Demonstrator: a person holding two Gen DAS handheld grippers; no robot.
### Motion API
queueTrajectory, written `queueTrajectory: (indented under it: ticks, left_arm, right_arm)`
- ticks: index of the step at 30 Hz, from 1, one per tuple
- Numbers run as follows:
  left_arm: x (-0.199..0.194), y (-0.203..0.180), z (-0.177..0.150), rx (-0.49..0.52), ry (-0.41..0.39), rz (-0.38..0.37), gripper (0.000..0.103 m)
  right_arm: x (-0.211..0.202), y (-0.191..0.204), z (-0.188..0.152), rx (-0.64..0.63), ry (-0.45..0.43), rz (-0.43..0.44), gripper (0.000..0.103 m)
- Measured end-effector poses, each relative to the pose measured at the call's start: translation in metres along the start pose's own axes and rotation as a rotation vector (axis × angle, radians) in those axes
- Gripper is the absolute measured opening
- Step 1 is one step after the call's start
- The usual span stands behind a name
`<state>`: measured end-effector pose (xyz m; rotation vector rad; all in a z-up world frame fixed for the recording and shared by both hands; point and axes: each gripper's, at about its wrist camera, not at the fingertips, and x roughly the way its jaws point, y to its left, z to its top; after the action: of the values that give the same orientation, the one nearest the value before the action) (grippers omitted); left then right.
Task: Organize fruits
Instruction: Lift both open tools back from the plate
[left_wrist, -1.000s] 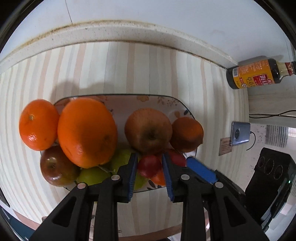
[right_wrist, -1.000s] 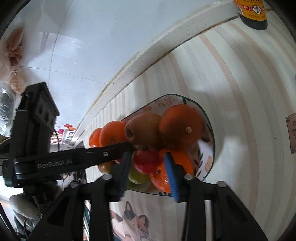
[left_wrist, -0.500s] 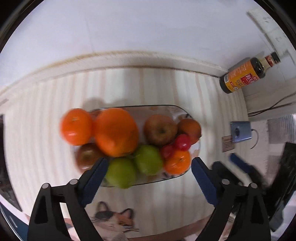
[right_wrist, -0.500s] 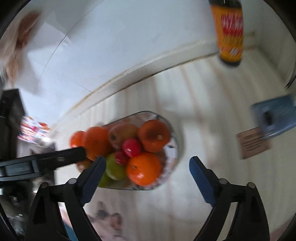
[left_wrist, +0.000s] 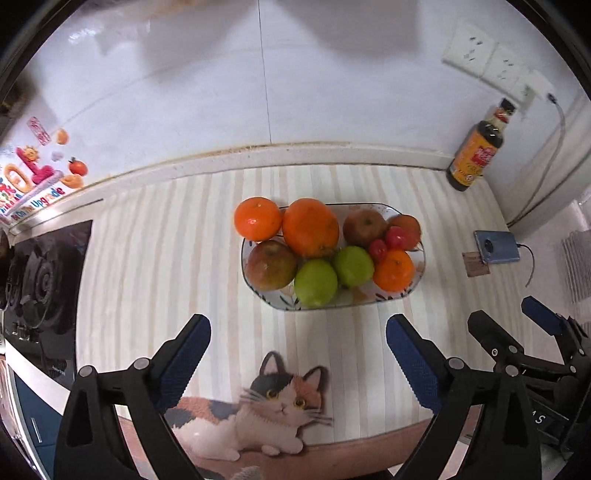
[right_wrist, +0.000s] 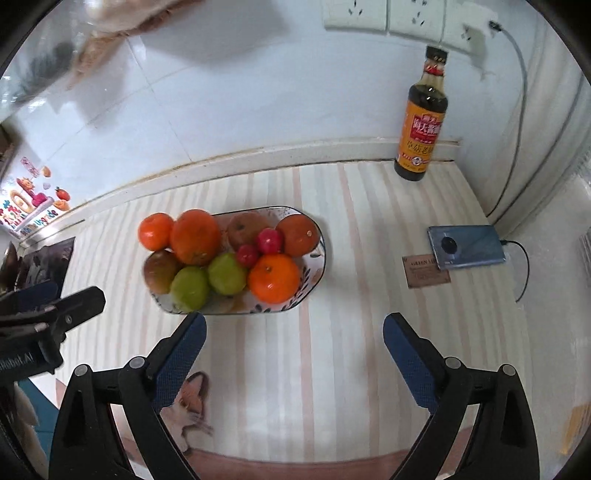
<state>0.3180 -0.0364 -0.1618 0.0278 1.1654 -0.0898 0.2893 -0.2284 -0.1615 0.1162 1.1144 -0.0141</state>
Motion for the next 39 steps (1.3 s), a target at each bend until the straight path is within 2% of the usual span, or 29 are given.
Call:
queueTrajectory:
  ticks: [9, 17, 22, 29, 39]
  left_arm:
    - [-0.088, 0.013, -0.062, -0.01, -0.16, 0.021, 0.097]
    - [-0.152, 0.025, -0.121, -0.015, -0.249, 0.019, 0.097]
    - [-0.185, 0.023, -0.154, -0.019, -0.297, 0.033, 0.097]
    - [-0.21, 0.009, -0.186, -0.053, -0.337, 0.055, 0.097]
    - [-0.233, -0.002, -0.208, -0.122, -0.37, 0.083, 0.097]
  right_arm:
    - [-0.098, 0.019, -0.051, 0.001, -0.125, -0.025, 0.099]
    - [-0.189, 0.04, -0.109, -0.044, -0.231, -0.032, 0.099]
    - [-0.23, 0.033, -0.14, -0.039, -0.282, -0.01, 0.099]
    - [-0.269, 0.017, -0.17, -0.057, -0.326, 0.021, 0.099]
    - [-0.287, 0.003, -0.179, -0.107, -0.324, 0.075, 0.099]
